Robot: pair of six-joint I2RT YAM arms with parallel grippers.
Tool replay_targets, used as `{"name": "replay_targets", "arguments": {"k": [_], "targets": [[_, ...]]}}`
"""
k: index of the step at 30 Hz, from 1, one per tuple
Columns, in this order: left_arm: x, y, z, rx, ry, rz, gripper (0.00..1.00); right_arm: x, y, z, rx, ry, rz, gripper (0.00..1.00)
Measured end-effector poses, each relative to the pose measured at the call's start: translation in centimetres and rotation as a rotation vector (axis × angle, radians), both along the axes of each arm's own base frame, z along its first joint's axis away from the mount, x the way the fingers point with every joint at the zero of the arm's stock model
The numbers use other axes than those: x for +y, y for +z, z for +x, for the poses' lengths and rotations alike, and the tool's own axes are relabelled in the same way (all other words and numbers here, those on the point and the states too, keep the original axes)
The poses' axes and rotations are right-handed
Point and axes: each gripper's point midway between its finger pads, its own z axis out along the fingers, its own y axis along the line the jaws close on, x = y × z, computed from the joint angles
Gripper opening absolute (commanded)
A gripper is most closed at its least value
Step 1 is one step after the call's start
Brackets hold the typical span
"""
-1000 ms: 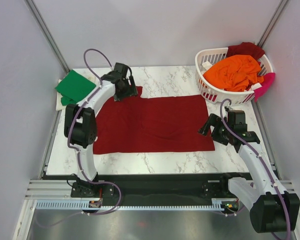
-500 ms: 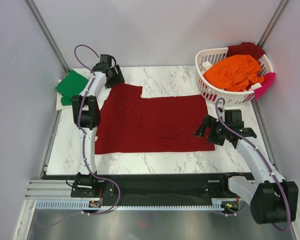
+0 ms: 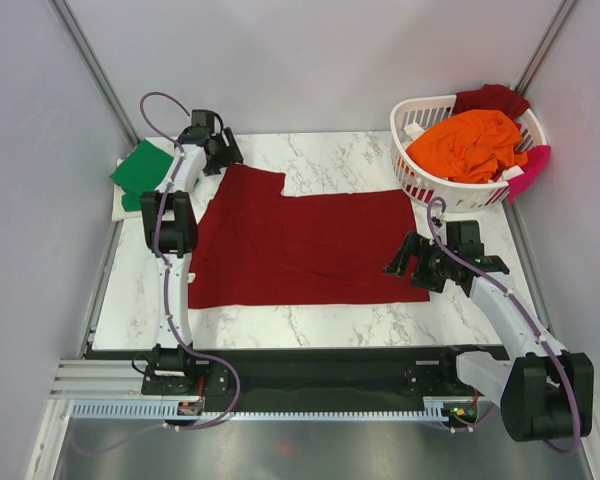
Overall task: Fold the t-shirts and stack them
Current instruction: Fold the tshirt
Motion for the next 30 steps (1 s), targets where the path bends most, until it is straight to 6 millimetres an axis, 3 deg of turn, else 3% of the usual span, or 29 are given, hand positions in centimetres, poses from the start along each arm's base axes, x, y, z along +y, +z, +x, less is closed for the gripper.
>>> {"name": "replay_targets", "arguments": {"k": [8, 11, 12, 13, 15, 16, 18, 25, 27, 30], "targets": [[-2.1, -1.0, -0.4, 0.030, -0.021, -0.118, 0.72, 0.0, -0.5, 0.0, 0.022, 0.000, -0.001, 0.98], [-2.6, -1.2, -0.4, 0.038, -0.018, -0.149, 0.60, 0.0, -0.5, 0.0, 0.022, 0.000, -0.001, 0.98], [-2.8, -1.3, -0.4, 0.038, -0.020, -0.157, 0.53, 0.0, -0.5, 0.0, 0.022, 0.000, -0.001, 0.98], [-3.0, -1.3, -0.3, 0.037, -0.020, -0.164, 0.37, 0.0, -0.5, 0.0, 0.021, 0.000, -0.001, 0.98], [-3.5, -1.7, -0.5, 0.051, -0.020, -0.183, 0.26, 0.0, -0.5, 0.0, 0.020, 0.000, -0.001, 0.98], [-3.7, -2.0, -0.6, 0.057, -0.023, -0.190, 0.13, 0.0, -0.4, 0.0, 0.019, 0.000, -0.001, 0.98], [-3.8, -2.1, -0.6, 0.061, -0.023, -0.196, 0.02, 0.0, -0.4, 0.0, 0.020, 0.000, -0.001, 0.98], [-4.1, -2.1, -1.0, 0.068, -0.031, -0.206, 0.02, -0.2, -0.5, 0.2, 0.014, -0.007, -0.018, 0.98], [-3.4, -2.2, -2.1, 0.096, -0.012, -0.191, 0.02, -0.4, -0.2, 0.6, 0.009, -0.017, -0.037, 0.98], [-2.4, -1.6, -4.8, 0.147, 0.017, -0.166, 0.02, -0.9, 1.4, 2.7, -0.040, -0.045, -0.080, 0.98]]}}
